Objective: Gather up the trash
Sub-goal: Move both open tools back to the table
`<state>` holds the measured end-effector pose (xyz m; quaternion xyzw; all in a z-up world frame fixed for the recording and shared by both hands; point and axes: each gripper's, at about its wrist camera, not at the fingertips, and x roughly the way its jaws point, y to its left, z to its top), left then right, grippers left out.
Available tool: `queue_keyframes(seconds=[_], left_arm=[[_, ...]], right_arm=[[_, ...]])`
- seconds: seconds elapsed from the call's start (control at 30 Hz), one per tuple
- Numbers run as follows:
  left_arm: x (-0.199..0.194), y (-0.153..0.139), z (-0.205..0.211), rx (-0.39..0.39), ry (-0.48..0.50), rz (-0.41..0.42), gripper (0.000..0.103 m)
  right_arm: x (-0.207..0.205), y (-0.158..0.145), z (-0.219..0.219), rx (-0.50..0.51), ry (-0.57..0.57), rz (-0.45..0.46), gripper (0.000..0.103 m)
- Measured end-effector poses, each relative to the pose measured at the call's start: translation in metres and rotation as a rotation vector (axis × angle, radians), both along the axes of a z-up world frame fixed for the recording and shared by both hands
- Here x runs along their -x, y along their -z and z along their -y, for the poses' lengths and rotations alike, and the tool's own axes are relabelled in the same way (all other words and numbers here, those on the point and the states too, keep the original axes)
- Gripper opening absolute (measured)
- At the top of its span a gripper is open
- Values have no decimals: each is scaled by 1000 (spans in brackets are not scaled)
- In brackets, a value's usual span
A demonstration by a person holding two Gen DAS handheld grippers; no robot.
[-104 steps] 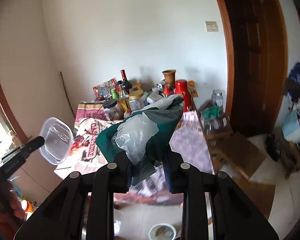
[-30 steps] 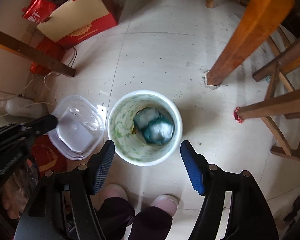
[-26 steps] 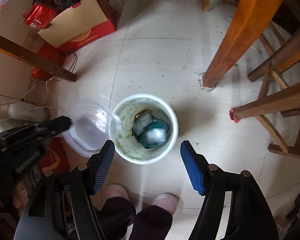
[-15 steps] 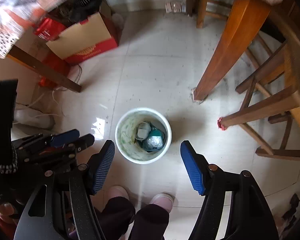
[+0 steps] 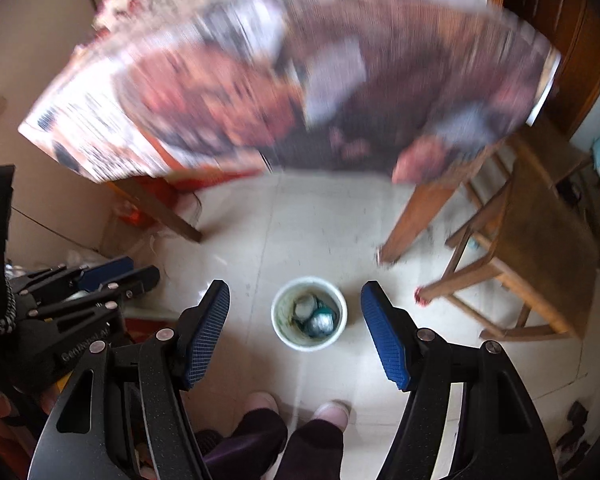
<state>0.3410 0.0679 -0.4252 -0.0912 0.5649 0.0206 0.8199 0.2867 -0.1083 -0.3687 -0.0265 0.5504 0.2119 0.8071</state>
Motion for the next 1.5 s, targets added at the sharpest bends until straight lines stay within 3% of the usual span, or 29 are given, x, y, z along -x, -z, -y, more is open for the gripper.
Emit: queue_keyframes(seconds=[0.3,0.53,0.7,0.83,0.9,1.03,1.1,1.5], left_arm=[[25,-162,-17,-32,-14,245,31],[43,-254,-29,-56,25,412,32],[64,-311,-47,-55,40,551,44],[77,-337,-55,-53,40,622,51],[80,-347,-58,-65,31,644,57],[80,-360,-64,-50,34,667,79],[78,-363,-65,-45,40,679,89],[-1,-366,-35,-127,30,701,90]], right_arm=[[16,-130,0,-114,68,165,65],[33,-227,1,-131,124,352,65],[45,-278,-3,-117,157,471,65],[53,-300,-5,-149,178,537,66],[55,-307,-7,-158,180,566,72],[54,-319,-12,-151,182,620,79],[51,-322,-10,-153,193,634,89],[-19,-316,15,-156,196,650,92]])
